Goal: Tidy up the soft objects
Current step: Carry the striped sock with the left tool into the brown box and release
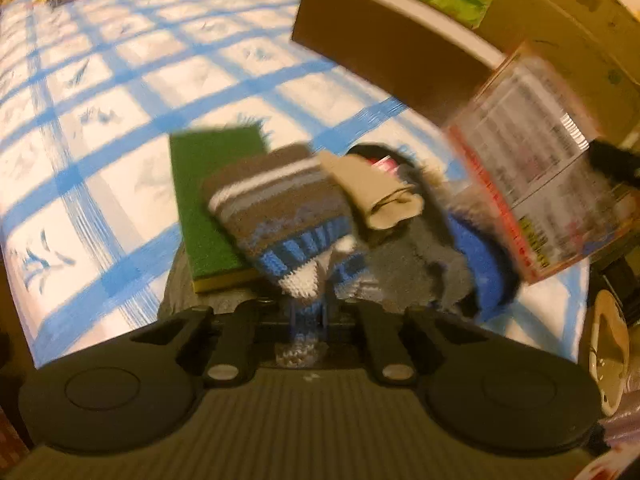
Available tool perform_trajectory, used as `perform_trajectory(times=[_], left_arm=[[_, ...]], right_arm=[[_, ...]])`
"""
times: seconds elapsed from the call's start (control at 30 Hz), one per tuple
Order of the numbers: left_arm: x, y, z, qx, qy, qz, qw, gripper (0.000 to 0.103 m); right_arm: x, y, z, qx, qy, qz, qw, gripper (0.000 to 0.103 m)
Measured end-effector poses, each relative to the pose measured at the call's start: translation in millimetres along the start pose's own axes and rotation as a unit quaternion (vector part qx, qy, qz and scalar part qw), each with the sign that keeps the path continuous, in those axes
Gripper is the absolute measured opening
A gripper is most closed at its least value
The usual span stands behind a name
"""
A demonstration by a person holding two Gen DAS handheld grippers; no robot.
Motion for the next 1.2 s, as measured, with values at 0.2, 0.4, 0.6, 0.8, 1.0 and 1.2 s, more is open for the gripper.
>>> perform_trajectory(times=[0.2, 0.4, 0.6, 0.8, 1.0, 1.2], left_arm=[[4.0, 11.8, -72.9, -0.045, 0.097, 0.047, 0.9932, 0.008], [-7.5, 22.8, -101.9, -0.038, 0.110, 0.075, 0.9904, 0.008], [20.1, 21.9, -132.2, -0.054, 0.158, 0.075, 0.9832, 0.008], [32.6, 20.3, -107.4, -0.052, 0.109, 0.066, 0.9905, 0.008], [39.5, 10.0, -121.9, -0.064, 0.121, 0.053, 0.9891, 0.008], [73.3, 7.6, -134.7, -0.068, 0.139, 0.065, 0.9857, 0.008]], right_arm=[[-7.7, -1.3, -24.5, 0.008, 0.015, 0.032, 0.999, 0.001], [-18.8, -4.3, -44.3, 0.008, 0.017, 0.053, 0.998, 0.001], [-22.1, -8.7, -61.8, 0.008, 0.033, 0.053, 0.998, 0.001], [-22.8, -8.7, -67.5, 0.002, 0.039, 0.057, 0.998, 0.001], [-16.3, -3.0, -73.6, -0.005, 0.045, 0.062, 0.997, 0.001], [-0.7, 4.8, -73.4, -0.002, 0.050, 0.070, 0.996, 0.001]])
Point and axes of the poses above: each gripper's, at about its wrist camera, not at the fingertips, and z roughly the way its jaws point, y to its right, x to its top, the point moved 1 cm from there along z, roughly the way its jaws point, and after that the axes turned 15 degrees about x, right-handed, at the moved point
